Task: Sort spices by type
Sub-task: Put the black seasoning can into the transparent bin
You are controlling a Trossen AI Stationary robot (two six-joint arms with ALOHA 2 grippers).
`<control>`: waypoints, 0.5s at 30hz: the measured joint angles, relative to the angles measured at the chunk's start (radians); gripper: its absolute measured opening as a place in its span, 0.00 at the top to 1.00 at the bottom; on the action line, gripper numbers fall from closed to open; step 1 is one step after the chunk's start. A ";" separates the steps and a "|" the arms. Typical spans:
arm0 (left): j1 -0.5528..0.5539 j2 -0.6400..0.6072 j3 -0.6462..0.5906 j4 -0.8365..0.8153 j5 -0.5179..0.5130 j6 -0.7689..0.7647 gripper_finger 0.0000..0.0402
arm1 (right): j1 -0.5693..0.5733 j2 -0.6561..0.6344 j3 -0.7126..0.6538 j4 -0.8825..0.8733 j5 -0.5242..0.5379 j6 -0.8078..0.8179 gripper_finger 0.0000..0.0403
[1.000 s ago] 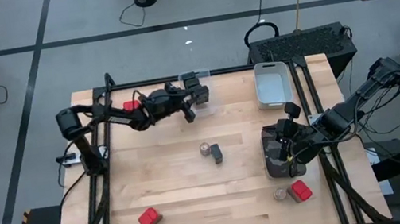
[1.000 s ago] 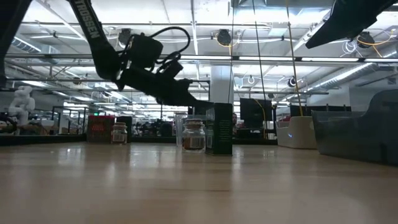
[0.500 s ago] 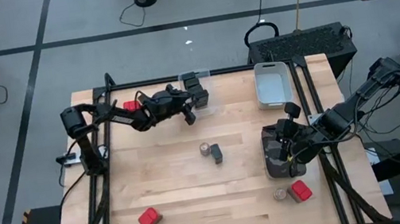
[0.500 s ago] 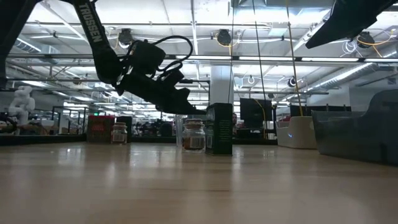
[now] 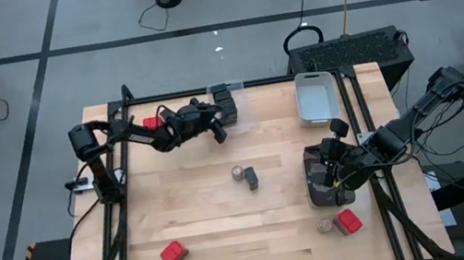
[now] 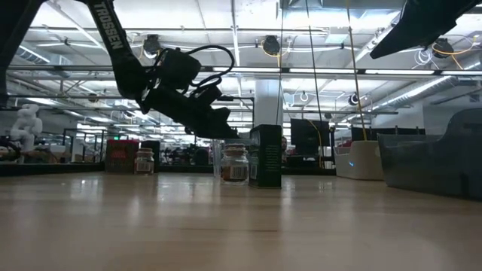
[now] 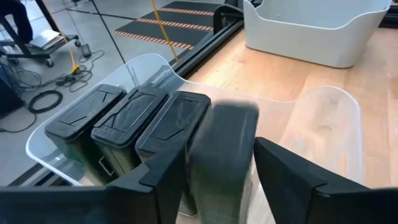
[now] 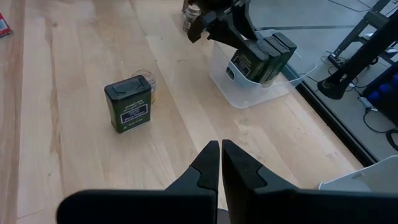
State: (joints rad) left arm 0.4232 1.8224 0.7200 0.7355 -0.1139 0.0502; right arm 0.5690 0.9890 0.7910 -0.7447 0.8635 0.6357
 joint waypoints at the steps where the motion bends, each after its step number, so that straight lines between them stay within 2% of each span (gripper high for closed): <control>1: 0.000 -0.002 0.000 -0.002 -0.001 0.000 0.49 | 0.000 0.000 0.000 0.000 0.000 0.000 1.00; 6: 0.000 -0.019 -0.001 -0.022 -0.003 0.007 0.46 | 0.000 0.000 0.000 0.001 0.000 0.000 1.00; 15: -0.030 -0.074 -0.004 -0.062 0.005 0.011 0.45 | 0.000 0.000 0.000 0.001 0.000 -0.003 1.00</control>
State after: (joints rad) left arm 0.3928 1.7481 0.7158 0.6731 -0.1090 0.0616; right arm 0.5690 0.9886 0.7910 -0.7441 0.8631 0.6324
